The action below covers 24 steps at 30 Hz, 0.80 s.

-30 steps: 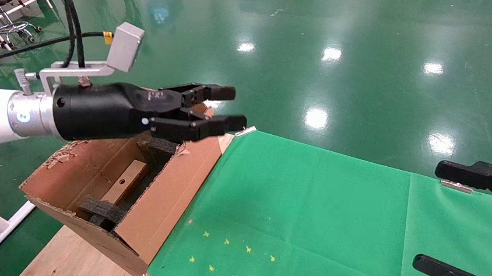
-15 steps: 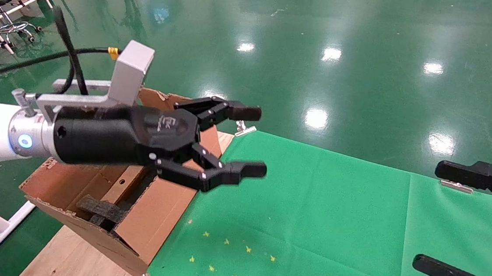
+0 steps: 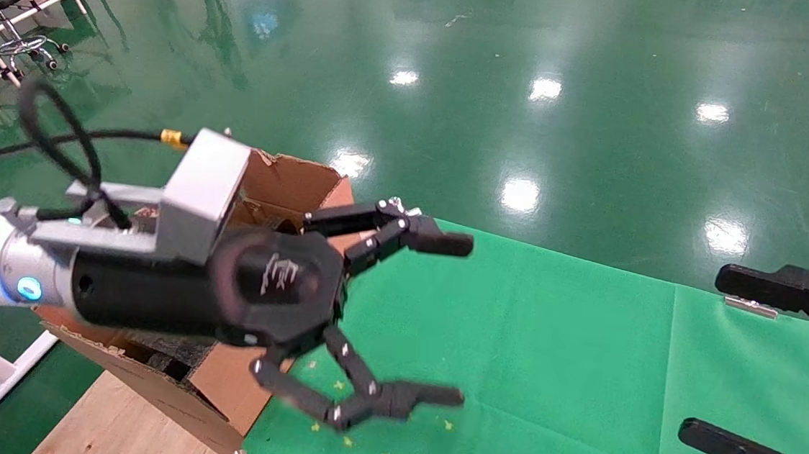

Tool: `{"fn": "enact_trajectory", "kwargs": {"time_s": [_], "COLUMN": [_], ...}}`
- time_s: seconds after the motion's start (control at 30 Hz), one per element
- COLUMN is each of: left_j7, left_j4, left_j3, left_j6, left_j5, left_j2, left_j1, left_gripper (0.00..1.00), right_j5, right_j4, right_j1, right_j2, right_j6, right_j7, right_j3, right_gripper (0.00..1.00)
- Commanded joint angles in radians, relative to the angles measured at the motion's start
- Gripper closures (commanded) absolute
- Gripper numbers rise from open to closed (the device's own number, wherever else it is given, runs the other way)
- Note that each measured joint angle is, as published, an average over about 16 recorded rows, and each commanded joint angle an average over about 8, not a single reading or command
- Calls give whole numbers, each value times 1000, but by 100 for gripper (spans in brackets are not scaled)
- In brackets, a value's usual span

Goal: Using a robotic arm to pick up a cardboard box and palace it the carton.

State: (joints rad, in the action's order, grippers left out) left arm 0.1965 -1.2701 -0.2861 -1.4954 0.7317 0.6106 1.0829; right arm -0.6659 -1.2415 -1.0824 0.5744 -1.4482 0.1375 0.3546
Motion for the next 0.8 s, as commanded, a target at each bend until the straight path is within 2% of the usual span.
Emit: {"fn": "enact_trajectory", "kwargs": {"time_s": [0.03,0.8], "left_j7": [-13,-9], "left_j4": [-27,-17], "left_j3": [12,8], "left_j6": [-2,-1], "left_j5": [-3,-4], "left_j2": [1,1], "left_j1": [-16,-11], "left_gripper": [0,0], "right_j5": [0,0], "right_j4": [0,0], "right_j1": [0,0], "right_j2": [0,0], "right_j6": [0,0], "right_j7": [0,0], "right_j3": [0,0], "right_gripper": [0,0]}}
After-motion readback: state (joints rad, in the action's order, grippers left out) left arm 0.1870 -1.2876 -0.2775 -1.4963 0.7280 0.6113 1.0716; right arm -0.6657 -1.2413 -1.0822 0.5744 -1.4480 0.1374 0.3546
